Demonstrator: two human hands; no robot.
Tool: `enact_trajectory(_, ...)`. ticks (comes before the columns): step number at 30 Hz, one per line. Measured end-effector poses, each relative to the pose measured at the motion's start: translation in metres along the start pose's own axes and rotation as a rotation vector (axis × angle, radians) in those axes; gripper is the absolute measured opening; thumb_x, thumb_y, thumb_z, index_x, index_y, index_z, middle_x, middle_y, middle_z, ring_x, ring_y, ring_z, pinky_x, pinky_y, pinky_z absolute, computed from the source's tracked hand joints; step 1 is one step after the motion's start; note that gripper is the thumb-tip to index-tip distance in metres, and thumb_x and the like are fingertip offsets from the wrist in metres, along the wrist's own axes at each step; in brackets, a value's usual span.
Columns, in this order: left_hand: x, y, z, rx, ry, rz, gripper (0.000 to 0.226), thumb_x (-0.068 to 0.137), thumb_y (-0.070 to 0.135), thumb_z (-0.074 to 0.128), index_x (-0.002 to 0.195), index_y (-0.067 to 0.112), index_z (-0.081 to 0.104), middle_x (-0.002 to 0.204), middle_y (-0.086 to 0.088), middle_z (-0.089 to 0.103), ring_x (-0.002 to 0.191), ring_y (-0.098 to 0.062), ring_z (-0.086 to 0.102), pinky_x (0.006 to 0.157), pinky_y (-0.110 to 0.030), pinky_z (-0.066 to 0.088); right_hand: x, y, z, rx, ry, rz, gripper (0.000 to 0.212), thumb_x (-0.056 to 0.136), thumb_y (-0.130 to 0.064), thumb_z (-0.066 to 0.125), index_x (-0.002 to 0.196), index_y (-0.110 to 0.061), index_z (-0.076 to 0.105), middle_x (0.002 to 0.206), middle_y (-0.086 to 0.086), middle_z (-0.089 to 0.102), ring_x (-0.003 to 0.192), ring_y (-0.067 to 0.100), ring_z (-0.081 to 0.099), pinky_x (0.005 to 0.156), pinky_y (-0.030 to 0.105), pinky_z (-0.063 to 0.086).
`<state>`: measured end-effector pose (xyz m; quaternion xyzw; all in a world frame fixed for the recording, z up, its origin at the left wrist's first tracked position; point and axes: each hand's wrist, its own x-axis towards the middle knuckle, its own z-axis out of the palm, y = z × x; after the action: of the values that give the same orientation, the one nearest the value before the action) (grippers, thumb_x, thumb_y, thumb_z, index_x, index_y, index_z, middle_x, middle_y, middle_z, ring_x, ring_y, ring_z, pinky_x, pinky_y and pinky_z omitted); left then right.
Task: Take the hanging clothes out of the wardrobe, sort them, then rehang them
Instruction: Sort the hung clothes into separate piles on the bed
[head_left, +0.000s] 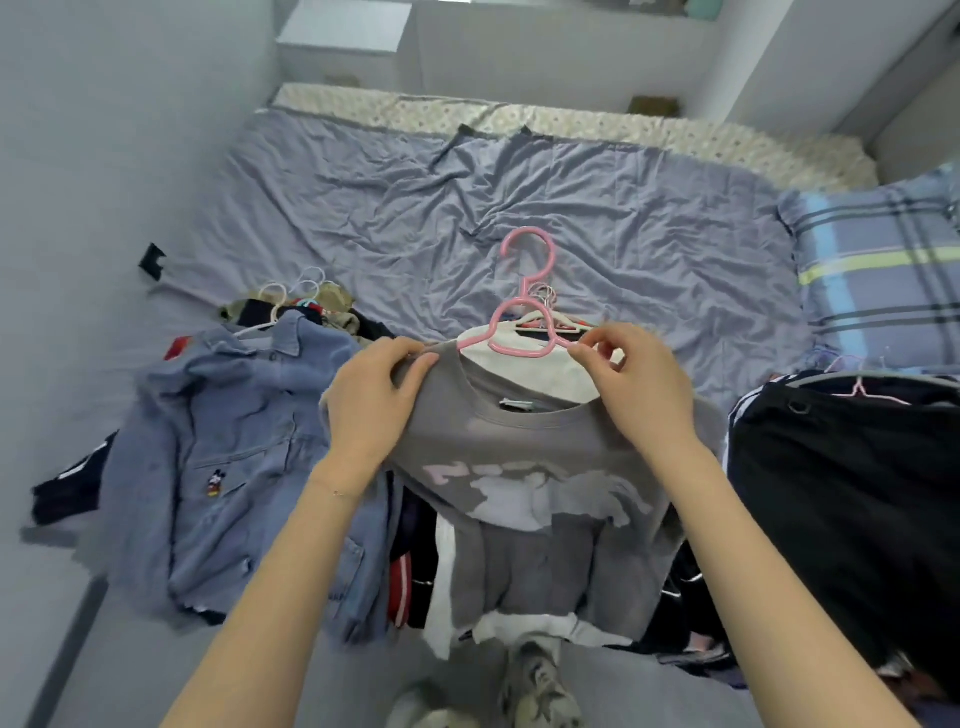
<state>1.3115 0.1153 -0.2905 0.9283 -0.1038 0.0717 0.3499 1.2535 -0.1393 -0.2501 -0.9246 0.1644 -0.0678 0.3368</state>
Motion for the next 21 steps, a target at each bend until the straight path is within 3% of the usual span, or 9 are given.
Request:
enact_trajectory(6, -0.039, -0.007, -0.098, 0.008, 0.103, 0.076, 0.018, 0.094, 0.042, 0.056, 0.094, 0.028, 0.068, 0.092, 0.01, 0.069, 0.088, -0.006, 0.054, 0.063, -0.017, 0.029, -0.067, -0.088, -0.014, 0.009, 0.087, -0.055, 0.015, 0.088, -0.047, 0.062, 0.083, -0.033, 0.066, 0.083, -0.014, 0.058, 0.077, 0.003, 0.048, 0.062, 0.017, 0.032)
enact_trajectory(11, -0.083, -0.03, -0.183, 0.007, 0.132, 0.106, 0.02, 0.095, 0.041, 0.056, 0.098, 0.027, 0.07, 0.098, 0.01, 0.07, 0.091, -0.009, 0.061, 0.068, -0.023, 0.038, -0.134, -0.158, -0.005, 0.035, 0.146, -0.118, 0.014, 0.088, -0.042, 0.065, 0.085, -0.029, 0.069, 0.084, -0.011, 0.06, 0.082, 0.008, 0.053, 0.066, 0.029, 0.035)
enact_trajectory(15, -0.116, -0.054, -0.251, 0.034, 0.163, 0.139, 0.018, 0.095, 0.038, 0.058, 0.098, 0.025, 0.07, 0.097, 0.009, 0.07, 0.089, -0.012, 0.061, 0.068, -0.022, 0.036, -0.188, -0.214, 0.01, 0.047, 0.141, -0.138, 0.019, 0.089, -0.045, 0.063, 0.087, -0.027, 0.07, 0.088, -0.01, 0.062, 0.083, 0.009, 0.054, 0.069, 0.033, 0.043)
enact_trajectory(18, -0.133, -0.071, -0.297, 0.042, 0.171, 0.152, 0.019, 0.095, 0.039, 0.058, 0.098, 0.025, 0.07, 0.097, 0.006, 0.07, 0.09, -0.017, 0.063, 0.071, -0.032, 0.046, -0.216, -0.253, 0.017, 0.086, 0.137, -0.189, 0.017, 0.09, -0.041, 0.063, 0.087, -0.026, 0.069, 0.09, -0.006, 0.065, 0.088, 0.014, 0.058, 0.076, 0.043, 0.05)
enact_trajectory(21, -0.138, -0.088, -0.335, 0.047, 0.217, 0.155, 0.02, 0.094, 0.041, 0.059, 0.097, 0.025, 0.071, 0.1, 0.005, 0.071, 0.093, -0.019, 0.064, 0.073, -0.032, 0.047, -0.23, -0.288, 0.024, 0.059, 0.142, -0.247, 0.018, 0.092, -0.042, 0.062, 0.089, -0.026, 0.069, 0.091, -0.004, 0.065, 0.088, 0.017, 0.059, 0.073, 0.042, 0.05)
